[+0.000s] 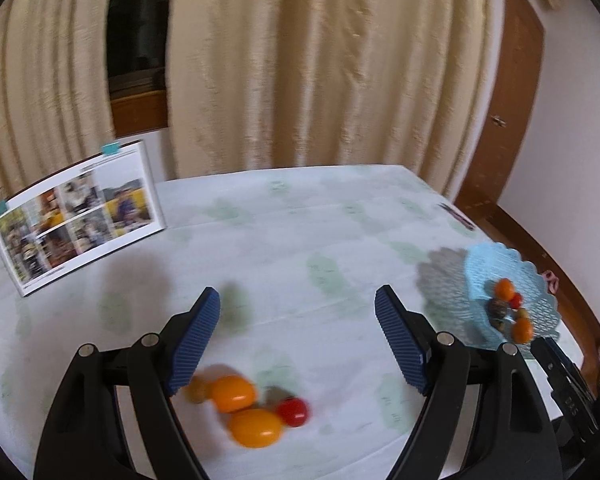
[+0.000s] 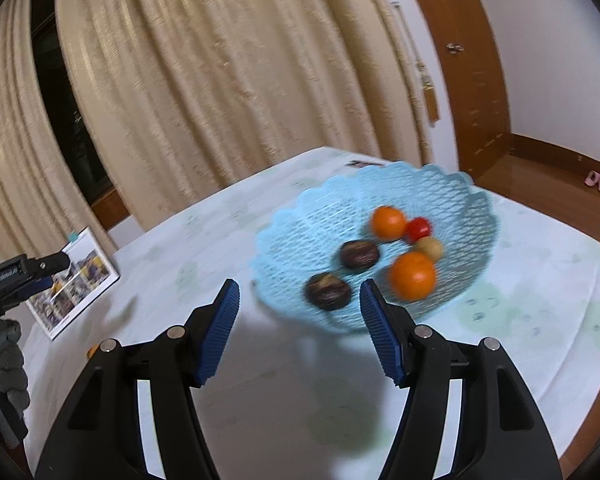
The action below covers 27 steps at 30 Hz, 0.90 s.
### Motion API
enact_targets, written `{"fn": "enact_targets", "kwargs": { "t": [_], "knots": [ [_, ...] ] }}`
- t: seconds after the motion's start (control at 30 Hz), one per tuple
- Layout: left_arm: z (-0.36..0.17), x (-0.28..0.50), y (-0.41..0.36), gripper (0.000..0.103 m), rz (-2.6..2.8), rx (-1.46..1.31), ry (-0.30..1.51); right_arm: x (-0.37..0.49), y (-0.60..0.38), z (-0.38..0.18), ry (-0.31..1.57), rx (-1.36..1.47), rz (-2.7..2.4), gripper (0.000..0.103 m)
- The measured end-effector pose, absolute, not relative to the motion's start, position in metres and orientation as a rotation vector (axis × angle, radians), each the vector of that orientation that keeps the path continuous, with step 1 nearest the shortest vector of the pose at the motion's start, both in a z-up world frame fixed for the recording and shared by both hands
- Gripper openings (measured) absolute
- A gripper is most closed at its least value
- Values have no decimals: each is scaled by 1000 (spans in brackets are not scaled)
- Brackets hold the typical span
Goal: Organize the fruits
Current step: 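Move both open tools back toward the remaining fruits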
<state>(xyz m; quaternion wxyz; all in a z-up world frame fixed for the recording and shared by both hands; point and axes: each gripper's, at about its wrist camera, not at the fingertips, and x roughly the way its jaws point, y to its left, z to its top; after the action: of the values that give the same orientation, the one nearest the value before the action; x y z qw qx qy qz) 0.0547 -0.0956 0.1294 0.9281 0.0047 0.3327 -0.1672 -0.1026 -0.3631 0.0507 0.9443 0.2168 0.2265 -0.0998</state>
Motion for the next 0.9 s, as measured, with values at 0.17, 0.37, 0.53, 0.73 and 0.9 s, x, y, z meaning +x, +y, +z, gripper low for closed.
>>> {"fn": "enact_targets", "kwargs": {
  "t": [0.17, 0.37, 0.53, 0.73, 0.9],
  "knots": [
    [121, 60, -59, 79, -268, -30, 702, -92, -332, 52, 493, 400, -120, 64],
    [106, 60, -33, 79, -227, -51, 731, -79, -289, 52, 546, 347, 6, 64],
    [93, 60, -15, 79, -189, -58, 748, -66, -251, 50, 603, 312, 128, 64],
    [84, 58, 7, 79, -151, -78, 757, -50, -197, 51, 652, 202, 257, 64],
    [80, 57, 22, 79, -135, -105, 762, -33, -155, 51, 673, 104, 355, 64]
  ]
}}
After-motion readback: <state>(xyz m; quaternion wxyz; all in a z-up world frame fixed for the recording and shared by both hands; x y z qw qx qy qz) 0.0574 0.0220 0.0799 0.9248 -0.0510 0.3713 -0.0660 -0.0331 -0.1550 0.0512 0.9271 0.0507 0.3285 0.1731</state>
